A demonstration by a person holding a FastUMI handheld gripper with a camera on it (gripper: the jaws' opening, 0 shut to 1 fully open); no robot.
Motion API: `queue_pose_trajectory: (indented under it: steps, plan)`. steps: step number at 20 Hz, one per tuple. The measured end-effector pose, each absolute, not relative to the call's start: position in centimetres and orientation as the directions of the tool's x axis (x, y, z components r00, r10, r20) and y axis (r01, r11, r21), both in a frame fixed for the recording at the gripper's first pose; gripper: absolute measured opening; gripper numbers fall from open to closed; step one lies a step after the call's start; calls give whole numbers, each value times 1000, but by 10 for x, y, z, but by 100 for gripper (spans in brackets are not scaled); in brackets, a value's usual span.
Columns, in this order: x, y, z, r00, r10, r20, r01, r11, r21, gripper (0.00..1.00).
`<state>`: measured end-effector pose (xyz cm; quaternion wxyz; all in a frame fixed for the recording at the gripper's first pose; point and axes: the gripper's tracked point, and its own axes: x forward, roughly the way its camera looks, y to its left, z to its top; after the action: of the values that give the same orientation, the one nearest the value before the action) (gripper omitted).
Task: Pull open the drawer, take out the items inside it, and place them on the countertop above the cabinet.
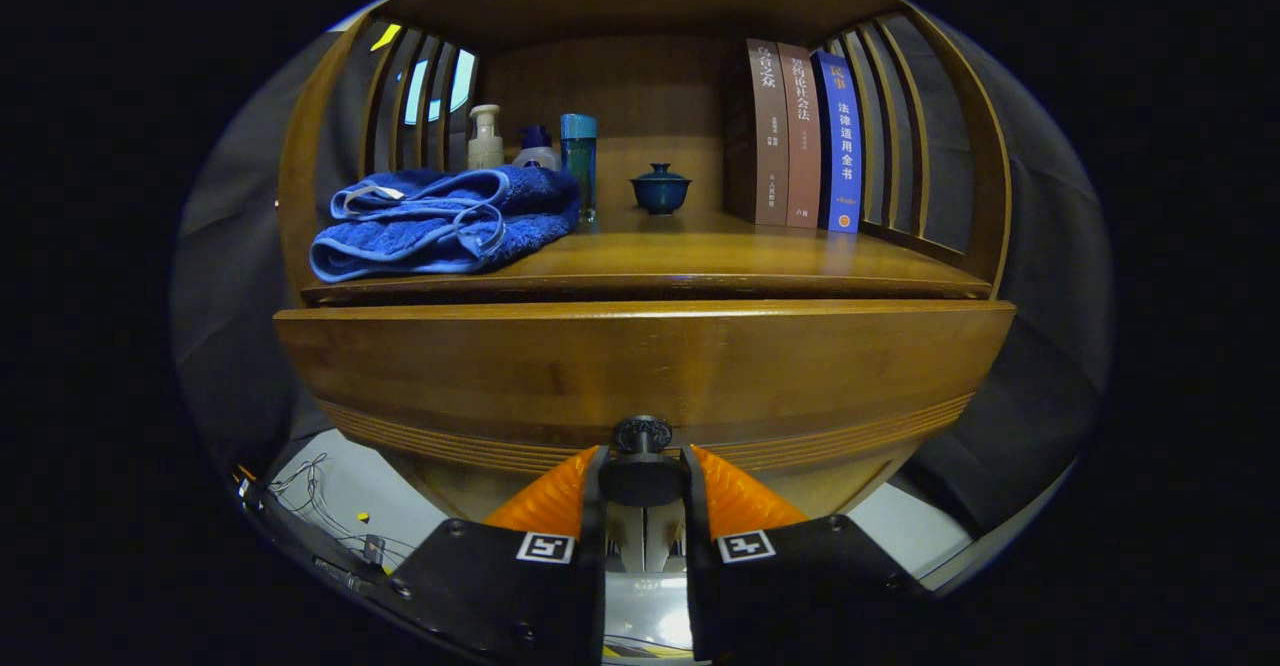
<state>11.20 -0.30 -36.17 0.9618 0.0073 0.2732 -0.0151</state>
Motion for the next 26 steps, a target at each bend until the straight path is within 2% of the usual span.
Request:
queue_pose_trajectory:
  steps: [19,26]
  plan:
    - [-5,-2,-353,810,-21,-586,50,998,32,37]
    - [-17,-1,-351,805,-13,-593,47,998,42,37]
